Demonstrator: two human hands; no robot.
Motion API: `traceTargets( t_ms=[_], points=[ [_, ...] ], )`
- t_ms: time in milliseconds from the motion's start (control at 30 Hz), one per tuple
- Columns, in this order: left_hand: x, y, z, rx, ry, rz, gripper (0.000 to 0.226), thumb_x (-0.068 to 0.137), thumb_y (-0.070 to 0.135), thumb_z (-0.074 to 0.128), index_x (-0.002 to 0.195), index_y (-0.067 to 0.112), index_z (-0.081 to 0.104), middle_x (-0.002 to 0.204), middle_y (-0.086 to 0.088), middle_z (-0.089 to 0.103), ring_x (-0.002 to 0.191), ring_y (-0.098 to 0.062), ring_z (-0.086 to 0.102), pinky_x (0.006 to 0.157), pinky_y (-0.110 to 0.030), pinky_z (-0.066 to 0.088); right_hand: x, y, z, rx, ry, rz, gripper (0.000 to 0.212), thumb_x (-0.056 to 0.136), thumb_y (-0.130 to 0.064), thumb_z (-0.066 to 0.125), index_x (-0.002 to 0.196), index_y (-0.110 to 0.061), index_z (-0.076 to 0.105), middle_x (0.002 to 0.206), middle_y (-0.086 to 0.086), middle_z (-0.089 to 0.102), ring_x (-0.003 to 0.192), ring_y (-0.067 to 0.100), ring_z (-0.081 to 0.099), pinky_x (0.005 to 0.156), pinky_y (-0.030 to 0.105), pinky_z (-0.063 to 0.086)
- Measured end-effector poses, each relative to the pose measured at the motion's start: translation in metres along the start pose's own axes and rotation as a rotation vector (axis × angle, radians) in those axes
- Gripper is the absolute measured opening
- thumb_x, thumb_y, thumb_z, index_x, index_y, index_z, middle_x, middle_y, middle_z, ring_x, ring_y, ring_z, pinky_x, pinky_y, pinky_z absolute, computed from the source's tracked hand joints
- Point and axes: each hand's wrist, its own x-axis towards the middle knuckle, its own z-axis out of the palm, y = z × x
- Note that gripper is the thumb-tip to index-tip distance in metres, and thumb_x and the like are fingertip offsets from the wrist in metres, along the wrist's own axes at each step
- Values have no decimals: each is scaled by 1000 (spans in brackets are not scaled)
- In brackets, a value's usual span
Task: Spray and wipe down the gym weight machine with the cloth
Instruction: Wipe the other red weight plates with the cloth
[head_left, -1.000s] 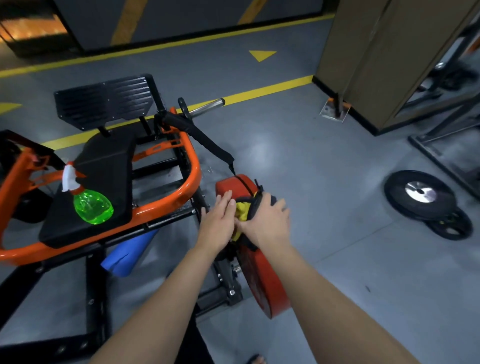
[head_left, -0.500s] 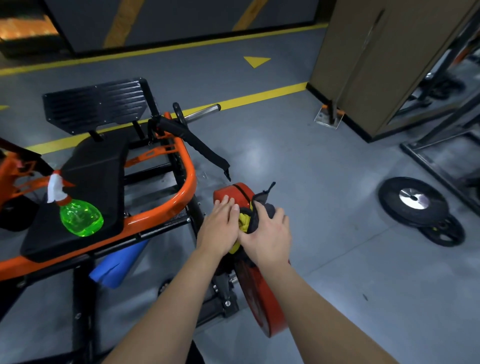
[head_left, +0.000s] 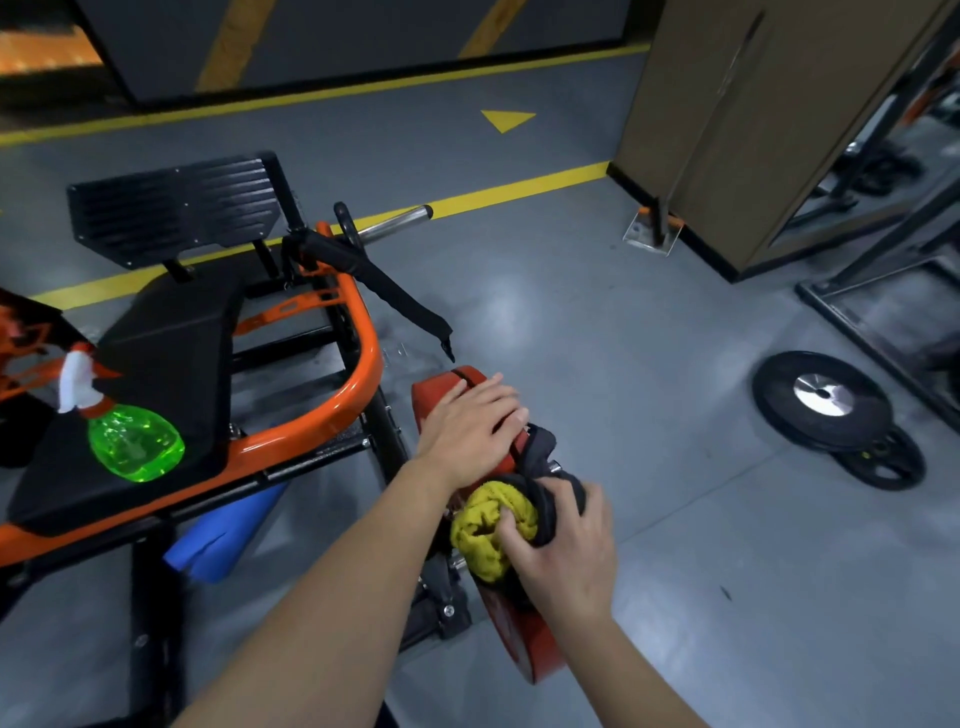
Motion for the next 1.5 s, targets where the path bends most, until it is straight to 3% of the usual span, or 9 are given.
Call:
traceTargets(
  t_ms=[267,467,633,767,833,967,1133,1400,1500],
  points=[
    [29,-24,-1,-43,-144,-43,36,109,49,33,110,30,64,129,18,56,135,-2,43,118,-38,22,51,-40,19,-32,-57,143,55,75,-69,46,107,-28,66,97,8,55,95,36,55,79,44,49],
    [53,-49,-9,-153,-219,-171,40,106,58,33,116,33,64,123,14,56,117,-16,56,102,-45,42,71,-52,24,-19,-111,66,52,75,-67,51,111,-33,66,99,2,51,98,29,54,78,42,52],
    [63,-63,-12,-273,-209,-244,42,97,72,32,91,44,62,108,19,58,109,-15,59,105,-47,44,24,-15,9,70,23,22,47,72,-56,65,110,-28,70,103,1,55,94,26,59,69,37,55],
    [73,-70,-14,-327,-255,-257,43,104,61,35,96,34,67,108,7,69,109,-16,59,117,-49,34,22,-17,14,3,50,69,46,70,-56,66,105,-27,70,98,1,56,90,27,60,66,37,55],
    [76,-68,-21,-143,-196,-212,43,109,53,31,101,31,67,104,1,71,118,-23,56,126,-48,14,32,-26,18,-43,51,45,46,70,-57,64,104,-27,70,96,2,55,87,28,59,64,36,52],
    [68,-66,-23,1,92,-110,30,109,39,40,122,25,64,113,1,74,110,-22,65,124,-45,23,54,-39,22,-127,-25,64,51,73,-65,55,107,-28,67,97,4,53,92,31,56,68,39,50],
    [13,-57,-29,-730,648,-432,19,107,20,49,116,20,66,110,11,73,106,-4,68,97,-30,55,87,-63,32,-146,-139,79,53,78,-67,51,111,-27,61,99,6,52,100,34,54,80,42,47],
    [-37,-39,-42,-707,612,-358,20,107,12,48,119,14,63,114,5,73,109,0,67,95,-18,52,119,-82,46,-96,-317,-98,54,78,-66,57,118,-31,63,110,6,51,113,32,50,88,42,45],
    [-42,-32,-47,-599,496,-288,21,106,17,51,121,17,66,117,9,71,112,4,63,94,-15,49,88,-62,25,-14,-223,-131,48,73,-61,61,109,-30,66,107,3,51,107,31,51,85,41,48]
  ],
)
